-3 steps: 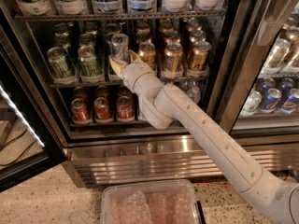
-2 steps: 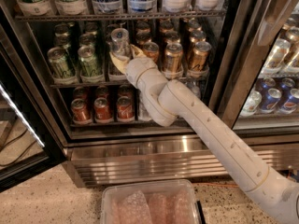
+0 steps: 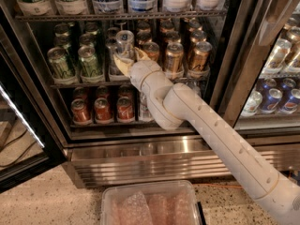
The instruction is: Pick redbull can from middle shelf of fridge
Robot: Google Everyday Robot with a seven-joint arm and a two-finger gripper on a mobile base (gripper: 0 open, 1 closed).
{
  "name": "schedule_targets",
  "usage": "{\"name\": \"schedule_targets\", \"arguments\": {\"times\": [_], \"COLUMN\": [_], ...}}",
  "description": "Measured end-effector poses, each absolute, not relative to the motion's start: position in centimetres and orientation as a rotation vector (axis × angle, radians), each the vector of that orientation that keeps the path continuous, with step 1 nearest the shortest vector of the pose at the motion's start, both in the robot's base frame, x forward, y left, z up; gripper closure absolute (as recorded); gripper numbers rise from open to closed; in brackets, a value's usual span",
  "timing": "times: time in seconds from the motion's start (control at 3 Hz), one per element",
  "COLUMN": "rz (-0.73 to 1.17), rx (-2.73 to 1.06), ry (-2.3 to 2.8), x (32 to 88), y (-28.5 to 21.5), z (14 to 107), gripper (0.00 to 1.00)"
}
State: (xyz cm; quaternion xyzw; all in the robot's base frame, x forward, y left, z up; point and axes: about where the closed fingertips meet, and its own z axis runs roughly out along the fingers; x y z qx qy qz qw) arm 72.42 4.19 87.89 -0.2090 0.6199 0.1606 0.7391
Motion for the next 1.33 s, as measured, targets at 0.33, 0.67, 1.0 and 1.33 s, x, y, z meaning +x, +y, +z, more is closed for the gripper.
{"name": "schedule_targets", "arguments": {"times": [0.33,0.67,1.0,1.33], "rz": [0.475,0.616,0.692,0.731], "rx": [-0.423,-0.399,-0.377,-0.404], "ry": [1.406,1.461,1.510,1.532], "x": [70.2,67.6,66.0,65.3], "y": [5.3,6.1,5.8,4.8], "z": [86.6,85.3,84.7,84.9], "gripper": [1.00,1.00,1.00,1.00]}}
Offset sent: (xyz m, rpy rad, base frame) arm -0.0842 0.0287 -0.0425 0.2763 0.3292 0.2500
